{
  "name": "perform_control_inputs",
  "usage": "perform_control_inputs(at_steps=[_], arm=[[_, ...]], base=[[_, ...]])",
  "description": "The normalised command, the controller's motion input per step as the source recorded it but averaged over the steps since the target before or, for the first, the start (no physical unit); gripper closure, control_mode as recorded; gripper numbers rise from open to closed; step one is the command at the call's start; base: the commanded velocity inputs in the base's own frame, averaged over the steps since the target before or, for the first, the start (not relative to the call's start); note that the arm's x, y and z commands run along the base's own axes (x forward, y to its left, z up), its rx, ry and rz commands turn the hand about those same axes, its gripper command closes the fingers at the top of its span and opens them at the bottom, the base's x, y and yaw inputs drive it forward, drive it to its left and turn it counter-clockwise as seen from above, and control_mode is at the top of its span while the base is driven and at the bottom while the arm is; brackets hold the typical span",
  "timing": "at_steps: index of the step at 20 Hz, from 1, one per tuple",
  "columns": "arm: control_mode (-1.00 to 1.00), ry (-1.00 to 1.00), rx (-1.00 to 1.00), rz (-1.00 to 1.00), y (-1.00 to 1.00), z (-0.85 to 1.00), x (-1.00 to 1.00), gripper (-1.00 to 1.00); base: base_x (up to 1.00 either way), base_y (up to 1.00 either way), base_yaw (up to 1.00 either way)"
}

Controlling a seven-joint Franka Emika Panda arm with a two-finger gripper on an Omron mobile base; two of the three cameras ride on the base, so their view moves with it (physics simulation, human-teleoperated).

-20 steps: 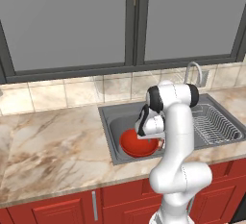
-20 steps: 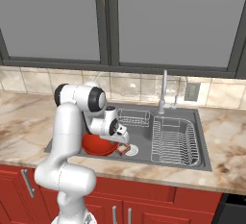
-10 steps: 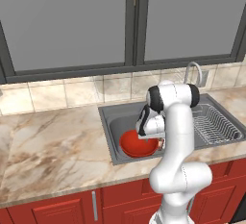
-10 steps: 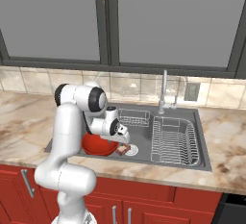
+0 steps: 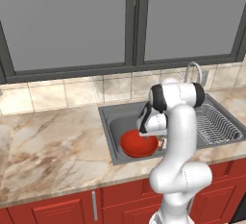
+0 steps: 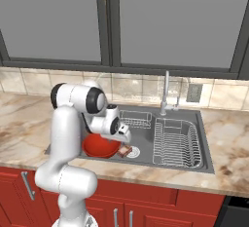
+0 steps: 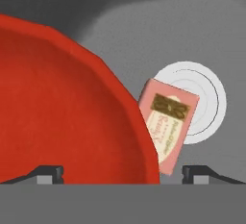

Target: Pick the bowl and tupperware and place them in the sink. Then turn on the water.

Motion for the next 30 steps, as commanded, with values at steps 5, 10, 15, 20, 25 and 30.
perform_control_inputs(at_steps=[5, 10, 15, 20, 25, 30], arm=[[-1.00, -0.05, 0.00, 0.00, 0.00, 0.49, -0.28, -1.00], [-1.00, -0.09, 0.00, 0.00, 0.00, 0.53, -0.39, -1.00], [-1.00, -0.08, 0.00, 0.00, 0.00, 0.62, -0.42, -1.00], [-1.00, -0.13, 0.00, 0.00, 0.00, 0.64, -0.60, -1.00], [-1.00, -0.15, 0.00, 0.00, 0.00, 0.69, -0.69, -1.00], [-1.00, -0.08, 0.00, 0.00, 0.00, 0.68, -0.67, -1.00]], base=[[0.00, 0.00, 0.00], [0.00, 0.00, 0.00], [0.00, 0.00, 0.00], [0.00, 0.00, 0.00], [0.00, 0.00, 0.00], [0.00, 0.00, 0.00]])
